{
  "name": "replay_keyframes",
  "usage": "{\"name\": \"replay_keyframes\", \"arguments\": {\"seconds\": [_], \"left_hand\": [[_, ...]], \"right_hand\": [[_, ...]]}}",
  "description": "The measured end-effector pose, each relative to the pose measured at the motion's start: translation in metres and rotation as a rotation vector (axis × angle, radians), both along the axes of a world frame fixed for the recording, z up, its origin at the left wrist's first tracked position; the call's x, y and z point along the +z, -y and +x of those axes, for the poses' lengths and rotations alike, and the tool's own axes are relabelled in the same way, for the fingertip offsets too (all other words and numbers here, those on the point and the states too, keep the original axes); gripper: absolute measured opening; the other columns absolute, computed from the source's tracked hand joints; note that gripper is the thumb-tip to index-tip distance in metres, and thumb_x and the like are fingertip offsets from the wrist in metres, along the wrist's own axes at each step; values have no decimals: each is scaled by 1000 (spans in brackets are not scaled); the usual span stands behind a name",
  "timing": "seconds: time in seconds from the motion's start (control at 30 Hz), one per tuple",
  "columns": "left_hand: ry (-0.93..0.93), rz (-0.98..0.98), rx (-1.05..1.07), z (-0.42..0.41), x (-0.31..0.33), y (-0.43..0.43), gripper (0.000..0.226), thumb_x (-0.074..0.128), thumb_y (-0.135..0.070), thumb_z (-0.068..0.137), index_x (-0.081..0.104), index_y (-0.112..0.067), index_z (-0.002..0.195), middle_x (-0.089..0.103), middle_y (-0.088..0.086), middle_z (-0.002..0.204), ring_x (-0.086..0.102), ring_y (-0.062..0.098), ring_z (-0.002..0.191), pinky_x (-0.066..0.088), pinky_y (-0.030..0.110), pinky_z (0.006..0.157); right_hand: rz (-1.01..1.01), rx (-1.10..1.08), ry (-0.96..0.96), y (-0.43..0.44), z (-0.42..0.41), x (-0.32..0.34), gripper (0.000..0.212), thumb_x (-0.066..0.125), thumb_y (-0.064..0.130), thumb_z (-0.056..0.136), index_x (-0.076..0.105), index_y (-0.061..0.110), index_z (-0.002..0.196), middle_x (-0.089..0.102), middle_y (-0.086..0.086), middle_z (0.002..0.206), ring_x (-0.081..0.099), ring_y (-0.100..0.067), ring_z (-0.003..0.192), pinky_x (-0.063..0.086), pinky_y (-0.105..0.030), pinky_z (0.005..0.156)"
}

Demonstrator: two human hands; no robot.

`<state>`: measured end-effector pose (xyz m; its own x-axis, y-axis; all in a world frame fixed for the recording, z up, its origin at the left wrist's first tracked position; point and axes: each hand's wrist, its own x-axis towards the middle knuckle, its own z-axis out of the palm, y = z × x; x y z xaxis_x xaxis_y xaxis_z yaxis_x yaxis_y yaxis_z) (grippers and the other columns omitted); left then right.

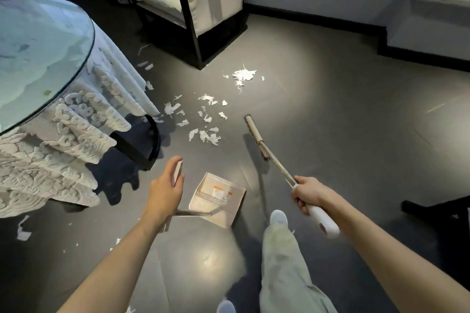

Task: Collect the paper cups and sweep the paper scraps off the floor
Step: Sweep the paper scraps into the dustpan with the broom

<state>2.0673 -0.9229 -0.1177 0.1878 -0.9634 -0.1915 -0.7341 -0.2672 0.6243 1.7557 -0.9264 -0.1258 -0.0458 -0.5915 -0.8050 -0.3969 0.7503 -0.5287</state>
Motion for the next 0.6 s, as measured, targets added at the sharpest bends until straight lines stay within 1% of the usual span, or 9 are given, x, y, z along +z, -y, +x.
{"name": "replay_keyframes", "arguments": {"seconds": [0.07, 0.1, 0.17, 0.23, 0.37, 0.43, 0.53, 0.57, 0.6], "left_hand": [[-5, 19, 65, -10, -1, 28, 36, 45, -22, 99, 39, -30, 134, 64, 14, 106, 55, 20, 77, 44, 33, 75], [-7, 32, 98, -15, -1, 42, 37, 45, -22, 99, 38, -30, 134, 65, 15, 103, 57, 20, 75, 44, 32, 73], [-5, 51, 151, -27, 4, 69, 37, 45, -22, 99, 40, -28, 135, 65, 16, 93, 59, 22, 71, 44, 30, 68], [-13, 53, 204, -40, 13, 99, 36, 45, -23, 99, 41, -28, 134, 63, 16, 89, 58, 22, 69, 43, 27, 63], [11, 28, 208, -64, 21, 165, 32, 47, -22, 97, 47, -30, 129, 60, 13, 88, 56, 29, 78, 39, 34, 72], [-12, 15, 191, -74, 23, 202, 32, 48, -22, 97, 47, -29, 128, 62, 14, 91, 58, 32, 82, 42, 37, 74], [-29, 11, 163, -92, 24, 264, 35, 48, -22, 97, 46, -28, 131, 62, 13, 99, 58, 34, 92, 44, 39, 82], [-35, 0, 157, -97, 23, 286, 36, 48, -22, 97, 46, -28, 132, 62, 13, 102, 57, 34, 95, 43, 39, 83], [-42, -8, 149, -102, 20, 308, 36, 48, -21, 97, 46, -28, 133, 62, 14, 103, 57, 34, 95, 43, 39, 84]], "right_hand": [[-9, 59, -19, 49, -16, -3, 36, 40, -7, 78, 54, 8, 108, 45, -2, 40, 41, -18, 40, 38, -23, 42], [-9, 81, -27, 73, -22, -2, 35, 39, -7, 77, 54, 5, 106, 44, -2, 39, 41, -18, 39, 38, -23, 42], [-6, 99, -35, 119, -34, 2, 38, 39, -7, 76, 54, 1, 110, 43, -4, 40, 40, -18, 37, 38, -23, 41], [-7, 110, -33, 166, -45, 7, 45, 39, -8, 77, 53, -1, 119, 43, -6, 43, 40, -18, 38, 37, -22, 40], [-13, 75, -9, 259, -62, 11, 53, 36, -12, 80, 42, -5, 132, 42, -5, 55, 36, -16, 43, 34, -17, 38], [-15, 76, -4, 299, -67, 14, 53, 36, -12, 80, 41, -7, 133, 43, -4, 52, 35, -16, 41, 33, -15, 38], [-16, 71, 4, 358, -73, 15, 46, 39, -12, 81, 50, -7, 125, 41, -2, 38, 35, -14, 33, 34, -15, 36], [-7, 75, 8, 378, -75, 15, 40, 40, -12, 81, 56, -2, 116, 41, -2, 36, 35, -14, 32, 34, -14, 36], [-5, 76, 1, 397, -76, 13, 28, 41, -11, 81, 57, 5, 98, 41, -1, 34, 35, -14, 32, 34, -14, 36]]}}
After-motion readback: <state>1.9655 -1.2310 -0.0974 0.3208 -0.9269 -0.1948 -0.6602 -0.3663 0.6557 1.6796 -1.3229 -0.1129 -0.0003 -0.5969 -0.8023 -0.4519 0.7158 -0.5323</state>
